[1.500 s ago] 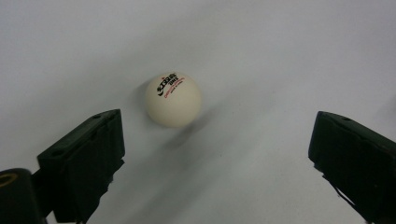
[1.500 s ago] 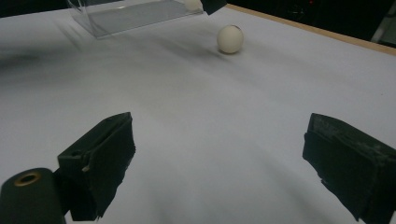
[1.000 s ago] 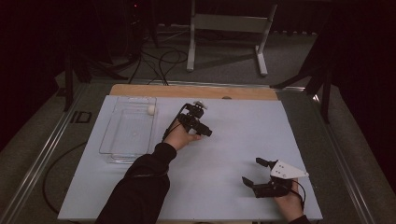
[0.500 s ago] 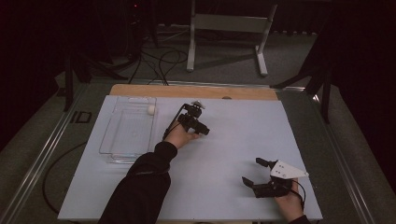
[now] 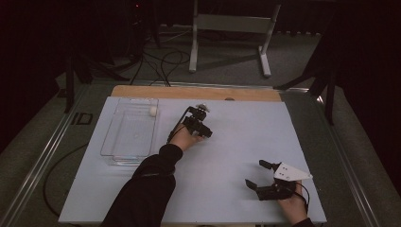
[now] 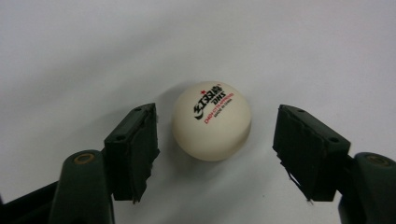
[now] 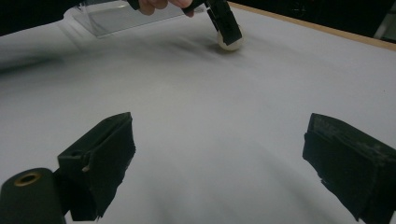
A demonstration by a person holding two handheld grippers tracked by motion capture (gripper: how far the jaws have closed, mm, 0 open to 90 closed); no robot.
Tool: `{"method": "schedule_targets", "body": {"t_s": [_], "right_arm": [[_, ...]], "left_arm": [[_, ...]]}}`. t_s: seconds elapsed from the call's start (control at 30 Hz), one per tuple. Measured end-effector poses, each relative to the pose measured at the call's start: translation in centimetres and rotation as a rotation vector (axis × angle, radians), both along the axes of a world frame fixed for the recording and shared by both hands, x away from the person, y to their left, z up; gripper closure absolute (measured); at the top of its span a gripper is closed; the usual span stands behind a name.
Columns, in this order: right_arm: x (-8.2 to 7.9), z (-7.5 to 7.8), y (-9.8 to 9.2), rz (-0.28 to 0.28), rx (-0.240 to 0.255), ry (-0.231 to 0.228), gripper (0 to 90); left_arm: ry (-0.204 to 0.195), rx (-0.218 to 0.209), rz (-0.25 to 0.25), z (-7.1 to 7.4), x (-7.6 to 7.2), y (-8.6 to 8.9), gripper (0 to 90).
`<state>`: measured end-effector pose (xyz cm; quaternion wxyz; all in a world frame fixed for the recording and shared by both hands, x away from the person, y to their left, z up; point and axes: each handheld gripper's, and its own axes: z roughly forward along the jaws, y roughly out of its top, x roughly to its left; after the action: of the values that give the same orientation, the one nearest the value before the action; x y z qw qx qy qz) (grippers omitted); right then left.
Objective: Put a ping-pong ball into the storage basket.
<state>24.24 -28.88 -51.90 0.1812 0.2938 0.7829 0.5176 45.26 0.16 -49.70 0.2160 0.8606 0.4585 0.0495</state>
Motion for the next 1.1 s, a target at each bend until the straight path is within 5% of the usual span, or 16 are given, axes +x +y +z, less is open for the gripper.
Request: {"method": "schedule_targets", "body": {"t_s": [0.17, 0.4, 1.1], "right_arm": [[0.0, 0.0, 0.0, -0.001, 0.0, -0.001, 9.0], [0.0, 0.0, 0.0, -0.003, 0.0, 0.0, 9.0], [0.0, 0.0, 0.1, -0.005, -0.006, 0.002, 9.1]], "left_arm": [[0.007, 0.001, -0.007, -0.1, 0.0, 0.0, 50.6], [0.022, -0.007, -0.019, 0.3, -0.2, 0.1, 51.4], [0.042, 0.031, -0.19, 2.5, -2.1, 0.2, 51.6]]}}
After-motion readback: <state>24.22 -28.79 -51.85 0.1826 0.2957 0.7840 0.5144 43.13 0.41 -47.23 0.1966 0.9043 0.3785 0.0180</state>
